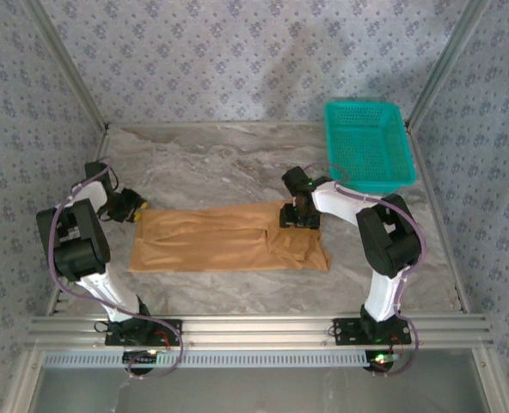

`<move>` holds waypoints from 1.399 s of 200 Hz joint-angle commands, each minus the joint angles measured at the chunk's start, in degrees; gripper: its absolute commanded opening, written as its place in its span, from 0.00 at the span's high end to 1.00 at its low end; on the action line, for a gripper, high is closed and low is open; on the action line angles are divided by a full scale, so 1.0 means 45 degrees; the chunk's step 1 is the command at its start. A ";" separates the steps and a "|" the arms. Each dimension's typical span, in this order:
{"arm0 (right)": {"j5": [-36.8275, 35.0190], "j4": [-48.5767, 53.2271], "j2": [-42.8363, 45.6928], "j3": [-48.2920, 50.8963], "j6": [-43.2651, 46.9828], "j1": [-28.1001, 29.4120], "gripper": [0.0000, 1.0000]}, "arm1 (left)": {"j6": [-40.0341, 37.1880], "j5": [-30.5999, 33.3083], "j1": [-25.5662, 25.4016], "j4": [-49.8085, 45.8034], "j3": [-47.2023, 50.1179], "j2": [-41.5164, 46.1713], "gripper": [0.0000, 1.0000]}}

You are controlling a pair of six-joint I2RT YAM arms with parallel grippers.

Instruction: Fold the inside-out t-shirt

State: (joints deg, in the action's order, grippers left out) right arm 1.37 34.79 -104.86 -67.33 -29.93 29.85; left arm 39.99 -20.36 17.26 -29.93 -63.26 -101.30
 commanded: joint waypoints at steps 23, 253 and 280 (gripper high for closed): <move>0.0257 0.0512 0.0499 0.0115 0.0250 -0.0176 0.36 | 0.0040 -0.0333 0.0043 0.0099 -0.0433 -0.0511 0.72; 0.1543 -0.0542 0.5002 0.5206 -0.2352 0.1113 0.49 | 0.0060 -0.0171 -0.1726 0.0228 0.2962 0.3335 0.60; 0.1228 0.0023 0.5288 0.5032 -0.2276 0.1141 0.74 | 0.0183 -0.0422 -0.1443 0.0856 0.3206 0.2706 0.61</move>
State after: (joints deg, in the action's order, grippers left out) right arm 8.32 33.08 -81.95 -44.38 -39.68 34.57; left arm 40.01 -19.33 9.58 -29.47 -49.50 -86.98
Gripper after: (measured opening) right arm 0.346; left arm 0.398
